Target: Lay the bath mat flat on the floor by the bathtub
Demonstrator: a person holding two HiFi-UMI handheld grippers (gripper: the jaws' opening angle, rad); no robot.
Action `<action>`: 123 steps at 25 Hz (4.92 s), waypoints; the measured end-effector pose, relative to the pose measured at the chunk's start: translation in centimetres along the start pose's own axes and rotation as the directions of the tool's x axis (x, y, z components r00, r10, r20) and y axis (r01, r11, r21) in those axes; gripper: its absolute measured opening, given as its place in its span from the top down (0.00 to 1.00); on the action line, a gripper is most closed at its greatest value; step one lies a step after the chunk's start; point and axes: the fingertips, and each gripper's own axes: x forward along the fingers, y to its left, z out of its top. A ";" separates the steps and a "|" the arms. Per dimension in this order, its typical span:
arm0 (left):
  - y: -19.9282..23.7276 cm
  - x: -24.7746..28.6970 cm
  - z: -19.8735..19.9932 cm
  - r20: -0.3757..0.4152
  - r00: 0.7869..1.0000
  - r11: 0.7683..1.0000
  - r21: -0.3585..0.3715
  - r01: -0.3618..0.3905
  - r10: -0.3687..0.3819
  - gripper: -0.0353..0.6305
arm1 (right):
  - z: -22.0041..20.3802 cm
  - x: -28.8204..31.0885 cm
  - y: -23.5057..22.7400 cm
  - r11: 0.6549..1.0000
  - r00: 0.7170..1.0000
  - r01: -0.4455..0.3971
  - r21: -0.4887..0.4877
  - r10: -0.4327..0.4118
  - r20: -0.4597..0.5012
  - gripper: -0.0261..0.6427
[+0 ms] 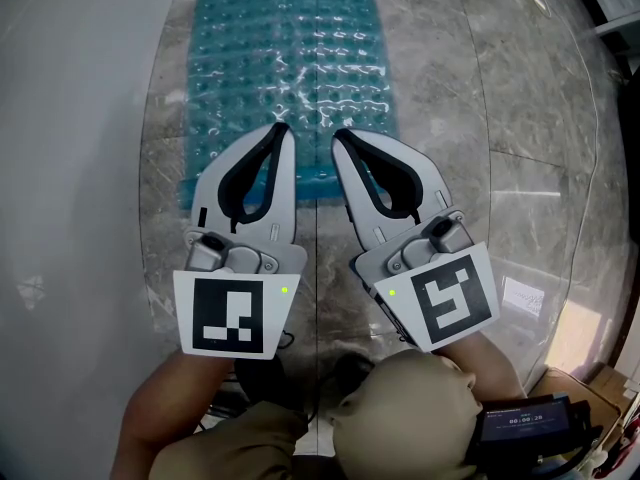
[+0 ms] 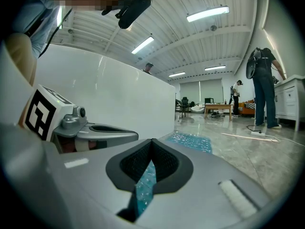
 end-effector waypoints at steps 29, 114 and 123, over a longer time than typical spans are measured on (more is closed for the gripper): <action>0.1 0.0 -0.1 -0.002 1.000 1.000 -0.003 0.003 -0.003 0.94 | 0.1 0.0 -0.1 1.000 1.000 0.008 -0.015 -0.008 0.003 0.95; -0.3 0.2 -0.4 -0.001 1.000 1.000 -0.002 0.015 -0.015 0.94 | 0.7 -0.5 -0.6 0.998 0.999 0.035 -0.050 -0.035 0.018 0.95; -0.3 0.3 -0.4 0.000 1.000 1.000 -0.002 0.015 -0.015 0.94 | 0.7 -0.6 -0.6 0.998 0.999 0.037 -0.050 -0.036 0.020 0.95</action>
